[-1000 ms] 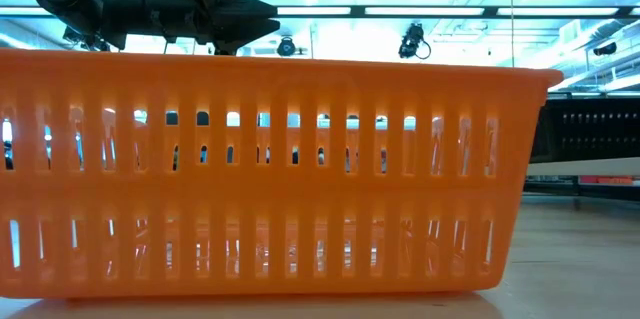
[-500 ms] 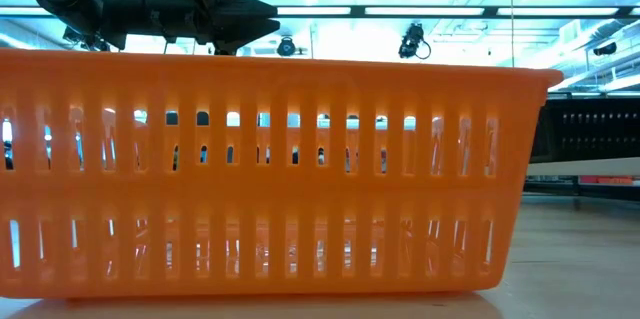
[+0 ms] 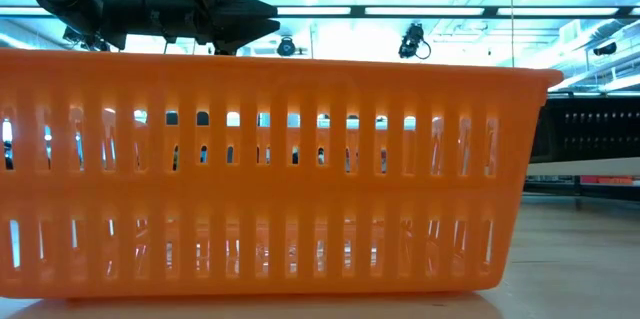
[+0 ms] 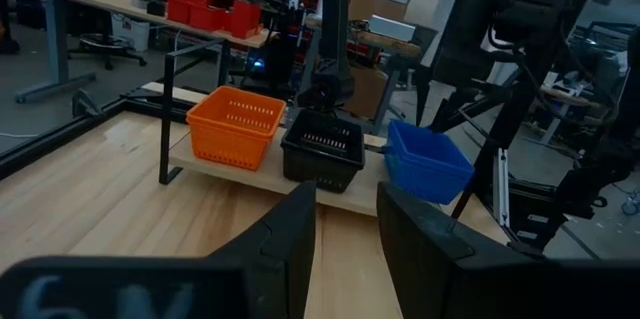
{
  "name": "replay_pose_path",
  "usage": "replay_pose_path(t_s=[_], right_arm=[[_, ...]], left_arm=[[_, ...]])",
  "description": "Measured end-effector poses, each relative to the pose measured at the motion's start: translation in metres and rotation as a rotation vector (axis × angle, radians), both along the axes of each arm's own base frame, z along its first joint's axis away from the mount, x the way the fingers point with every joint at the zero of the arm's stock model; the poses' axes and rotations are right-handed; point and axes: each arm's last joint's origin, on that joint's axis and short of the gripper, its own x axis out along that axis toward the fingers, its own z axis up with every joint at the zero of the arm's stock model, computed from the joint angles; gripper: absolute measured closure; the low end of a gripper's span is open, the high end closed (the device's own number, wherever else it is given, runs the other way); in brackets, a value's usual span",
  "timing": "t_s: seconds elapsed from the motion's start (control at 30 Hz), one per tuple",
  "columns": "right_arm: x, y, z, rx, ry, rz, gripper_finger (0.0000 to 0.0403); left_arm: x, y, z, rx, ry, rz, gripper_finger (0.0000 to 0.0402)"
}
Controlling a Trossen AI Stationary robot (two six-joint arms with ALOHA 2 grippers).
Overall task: Stack baskets on shelf by color
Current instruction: Stack the blue bin on top of the blue bin on the shelf
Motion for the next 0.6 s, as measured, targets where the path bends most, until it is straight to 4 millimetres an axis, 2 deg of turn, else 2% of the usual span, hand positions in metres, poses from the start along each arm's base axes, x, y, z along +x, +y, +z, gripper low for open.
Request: replay_pose_path(t_s=[0.43, 0.6], right_arm=[[0.013, -0.023, -0.024, -0.080, 0.077, 0.055, 0.0261], [0.018, -0.030, -0.033, -0.046, 0.123, 0.059, 0.0261]], left_arm=[[0.000, 0.000, 0.000, 0.005, 0.000, 0.000, 0.0285], [0.000, 0.000, -0.001, 0.006, 0.005, 0.000, 0.0285]])
